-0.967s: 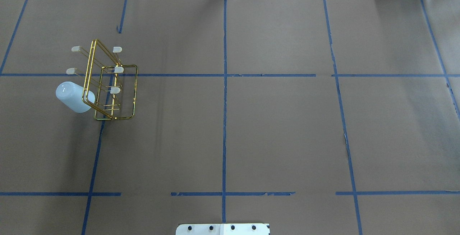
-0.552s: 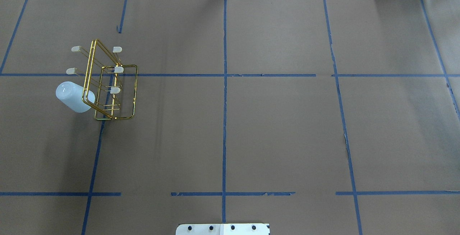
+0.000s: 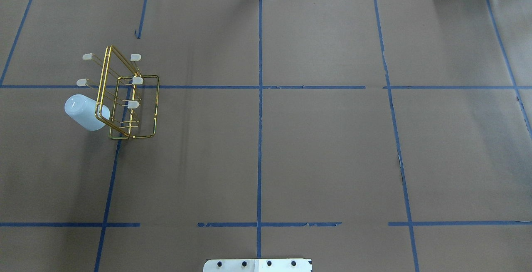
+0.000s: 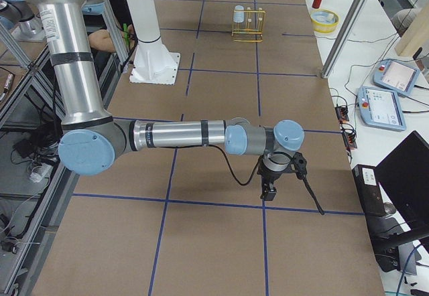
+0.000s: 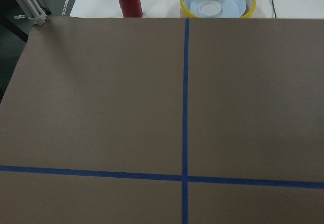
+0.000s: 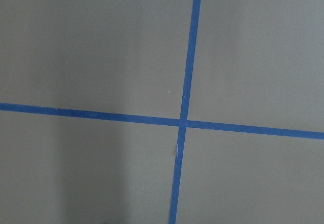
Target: Hang cup on cup holder
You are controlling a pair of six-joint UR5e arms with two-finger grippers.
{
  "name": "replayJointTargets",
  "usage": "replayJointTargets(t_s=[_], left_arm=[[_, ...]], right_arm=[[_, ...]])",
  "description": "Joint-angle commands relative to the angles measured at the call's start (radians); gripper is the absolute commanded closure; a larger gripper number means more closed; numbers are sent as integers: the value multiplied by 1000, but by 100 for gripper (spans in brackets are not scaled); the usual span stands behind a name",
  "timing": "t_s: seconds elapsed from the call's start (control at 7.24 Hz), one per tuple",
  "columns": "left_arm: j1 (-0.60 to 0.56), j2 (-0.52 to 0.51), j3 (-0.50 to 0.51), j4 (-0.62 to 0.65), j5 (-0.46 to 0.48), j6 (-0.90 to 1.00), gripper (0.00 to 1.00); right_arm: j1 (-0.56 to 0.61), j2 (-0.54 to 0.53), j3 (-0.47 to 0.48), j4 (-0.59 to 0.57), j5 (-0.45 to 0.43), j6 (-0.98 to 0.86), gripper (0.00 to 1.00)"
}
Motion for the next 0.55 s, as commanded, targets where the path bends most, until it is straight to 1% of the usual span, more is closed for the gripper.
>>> replayJointTargets(t_s=[0.0,0.14,0.28,0.41], left_arm=[[-43,-21,-2,242,-3,222,0],[-57,-24,-2,295,-56,352,0],[-59,-23,-2,332,-122,417,0],[-59,-20,1,381,-124,421,0]], right_arm=[[0,0,0,1,0,0,0],[0,0,0,1,0,0,0],[0,0,0,0,0,0,0],[0,0,0,1,0,0,0]])
